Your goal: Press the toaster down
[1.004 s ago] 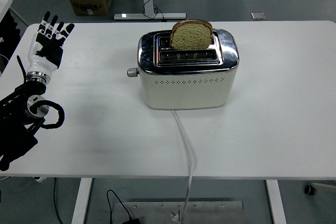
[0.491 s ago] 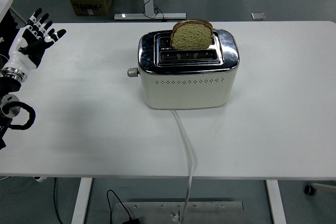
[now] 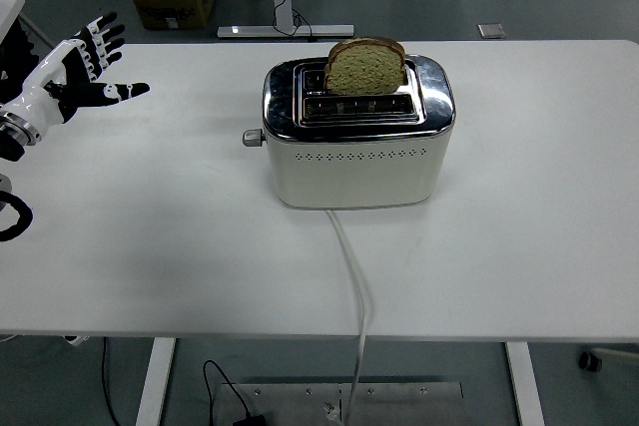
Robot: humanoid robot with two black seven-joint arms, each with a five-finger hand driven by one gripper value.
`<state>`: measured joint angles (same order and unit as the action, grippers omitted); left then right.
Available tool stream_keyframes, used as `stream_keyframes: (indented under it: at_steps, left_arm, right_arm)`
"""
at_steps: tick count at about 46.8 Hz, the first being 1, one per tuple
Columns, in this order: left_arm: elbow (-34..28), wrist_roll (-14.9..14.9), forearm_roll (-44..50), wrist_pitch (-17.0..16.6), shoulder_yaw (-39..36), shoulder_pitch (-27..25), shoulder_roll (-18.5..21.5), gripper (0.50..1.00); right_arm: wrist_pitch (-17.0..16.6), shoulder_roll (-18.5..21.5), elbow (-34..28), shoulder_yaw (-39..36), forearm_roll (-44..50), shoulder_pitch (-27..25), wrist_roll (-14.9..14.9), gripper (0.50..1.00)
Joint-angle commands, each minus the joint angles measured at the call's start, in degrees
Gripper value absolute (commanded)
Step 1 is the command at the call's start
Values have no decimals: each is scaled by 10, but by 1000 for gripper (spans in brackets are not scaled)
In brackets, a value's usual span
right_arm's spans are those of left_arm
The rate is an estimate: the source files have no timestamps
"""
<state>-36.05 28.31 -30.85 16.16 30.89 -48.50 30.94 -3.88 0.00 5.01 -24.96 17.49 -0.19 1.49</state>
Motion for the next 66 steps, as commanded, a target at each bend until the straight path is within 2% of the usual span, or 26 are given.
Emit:
stream_keyframes:
  at_steps: [1,10,17,30,47,66]
  left_arm:
    - [-18,-1,-25,0,0,-6,8,1000]
    - [-65,-1,-93,9,-3,-22,14,1000]
    - [-115,-1,-156,12,-9,-17,38,1000]
    - [-133,3,-231,12,-57,-14,68,1000]
    - [-224,5,-324,12,-69,-2,92,1000]
    - [-229,5,-385,12,-69,1,92,1000]
  right_arm:
    - [0,0,0,0,0,0,0,998]
    - [0,0,0,0,0,0,0,998]
    - [0,0,0,0,0,0,0,998]
    - [0,0,-1,0,0,0,0,998]
    - [0,0,0,0,0,0,0,998]
    - [0,0,0,0,0,0,0,998]
